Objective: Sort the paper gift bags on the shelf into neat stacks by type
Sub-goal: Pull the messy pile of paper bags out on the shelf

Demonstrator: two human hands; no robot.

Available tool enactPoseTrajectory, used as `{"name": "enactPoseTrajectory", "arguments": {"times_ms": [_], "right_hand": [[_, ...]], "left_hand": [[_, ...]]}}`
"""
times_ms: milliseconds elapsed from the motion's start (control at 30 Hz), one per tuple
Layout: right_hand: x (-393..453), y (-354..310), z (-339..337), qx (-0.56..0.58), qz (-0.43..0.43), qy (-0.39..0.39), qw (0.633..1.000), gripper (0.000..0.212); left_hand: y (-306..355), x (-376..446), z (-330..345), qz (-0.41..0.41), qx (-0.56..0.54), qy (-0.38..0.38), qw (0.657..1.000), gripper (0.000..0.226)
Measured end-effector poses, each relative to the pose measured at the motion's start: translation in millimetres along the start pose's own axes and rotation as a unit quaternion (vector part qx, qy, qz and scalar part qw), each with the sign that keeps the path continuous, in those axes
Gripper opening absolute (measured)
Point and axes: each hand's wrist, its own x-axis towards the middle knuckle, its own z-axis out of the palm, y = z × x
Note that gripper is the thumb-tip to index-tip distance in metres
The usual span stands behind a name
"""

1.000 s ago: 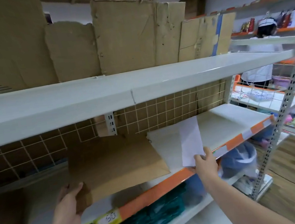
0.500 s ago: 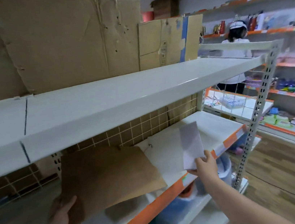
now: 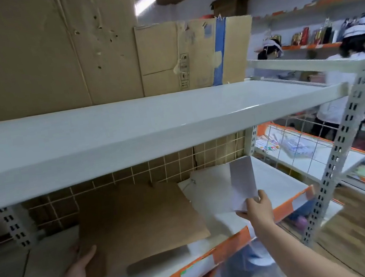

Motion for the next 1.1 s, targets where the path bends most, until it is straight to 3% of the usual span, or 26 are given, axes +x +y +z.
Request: {"name": "enactPoseTrajectory", "arguments": {"times_ms": [133, 333, 533, 667, 833, 967, 1033, 1100], "right_hand": [[60.3, -4.3, -31.2, -0.012, -0.007, -0.012, 1.000, 0.024], [131.8, -4.5, -73.7, -0.137, -0.023, -0.006, 0.990, 0.024], [173.7, 1.3, -101.4, -0.328, -0.035, -0.057, 0.942, 0.033], [191.6, 7.4, -105.2, -0.376, -0.082, -0.086, 0.919, 0.050], [205.8, 12.6, -107.3, -0.487, -0.134, -0.091, 0.858, 0.031], [209.7, 12.3, -106.9, -0.642, -0.159, -0.053, 0.748, 0.030], [209.5, 18.8, -105.9, -0.641, -0.176, -0.066, 0.744, 0.039], [208.2, 26.0, -104.1, -0.614, -0.184, -0.096, 0.762, 0.045]], "left_hand": [[-31.0, -5.2, 43.7, -0.033, -0.017, 0.033, 0.999, 0.044], [-68.4, -17.3, 89.4, -0.028, -0.018, 0.084, 0.996, 0.032], [-80.7, -7.9, 101.6, -0.037, 0.122, 0.180, 0.975, 0.063], [-74.5, -5.3, 106.6, 0.000, 0.322, 0.236, 0.917, 0.061], [-65.7, -5.4, 99.5, 0.037, 0.476, 0.269, 0.837, 0.041], [-67.5, -11.1, 97.6, -0.013, 0.615, 0.239, 0.752, 0.053], [-72.8, -15.2, 102.2, -0.029, 0.693, 0.225, 0.684, 0.067], [-79.2, -16.8, 107.1, -0.011, 0.734, 0.193, 0.651, 0.072]]}}
